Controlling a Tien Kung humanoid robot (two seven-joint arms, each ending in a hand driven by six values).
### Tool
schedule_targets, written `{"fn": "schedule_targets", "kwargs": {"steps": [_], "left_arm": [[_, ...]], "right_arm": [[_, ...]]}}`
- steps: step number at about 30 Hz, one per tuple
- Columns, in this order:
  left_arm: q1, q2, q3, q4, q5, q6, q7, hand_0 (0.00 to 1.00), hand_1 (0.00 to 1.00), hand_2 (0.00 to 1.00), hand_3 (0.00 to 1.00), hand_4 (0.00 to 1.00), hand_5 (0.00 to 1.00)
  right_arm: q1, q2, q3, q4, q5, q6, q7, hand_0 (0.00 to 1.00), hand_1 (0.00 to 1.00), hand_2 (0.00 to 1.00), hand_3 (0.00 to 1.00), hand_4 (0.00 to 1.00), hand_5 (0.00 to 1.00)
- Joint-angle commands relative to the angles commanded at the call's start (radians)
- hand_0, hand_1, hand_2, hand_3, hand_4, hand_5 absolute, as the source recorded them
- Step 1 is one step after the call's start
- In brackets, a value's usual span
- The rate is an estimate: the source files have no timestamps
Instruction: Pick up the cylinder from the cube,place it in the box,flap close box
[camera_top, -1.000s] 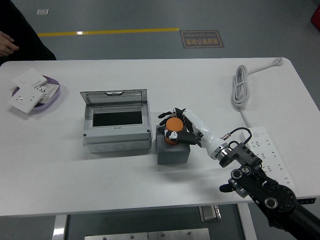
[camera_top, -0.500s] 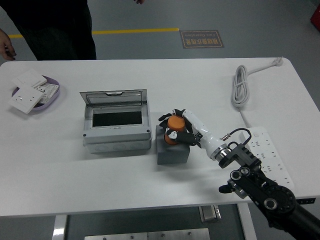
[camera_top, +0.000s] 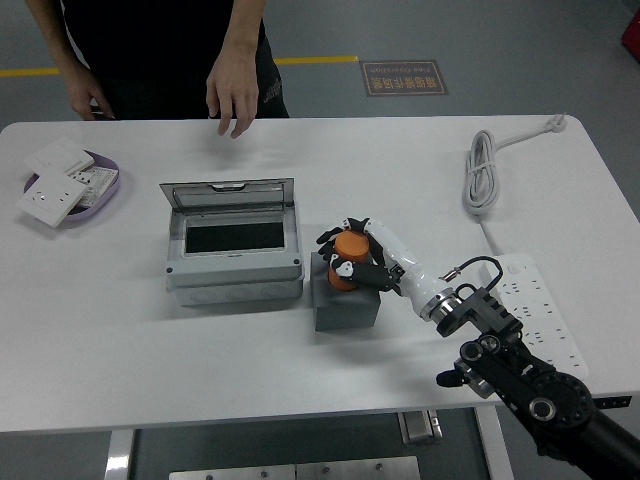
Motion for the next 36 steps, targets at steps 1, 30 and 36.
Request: {"fn": "schedule_targets", "kwargs": {"steps": [1,30,36], "left_arm": [[0.001,0.0,-0.002,0.0,0.002,0.0,0.001,0.618,0.608,0.603,0.59,0.66,0.203],[0.006,0.015,-0.124,0.0,0.113,0.0,0.049,0.618,0.607,0.603,0.59,0.659,0.203],[0.006,0.019,-0.134,0.0,0.124,0.0,0.053,0.618,0.608,0.603,0.589,0.659,0.204]], "right_arm": [[0.004,-0.002,0.001,0.009,-0.012,-0.005,-0.006,0.353,0.385,0.355,0.27,0.002,0.002],[0.338,0.069,-0.267,-0.044,-0.334,-0.047,-0.205,0.196,0.244,0.274,0.209,0.002,0.002],[0.39,0.094,-0.316,-0.063,-0.365,-0.048,-0.229,0.161,0.233,0.272,0.208,0.002,0.002]]}}
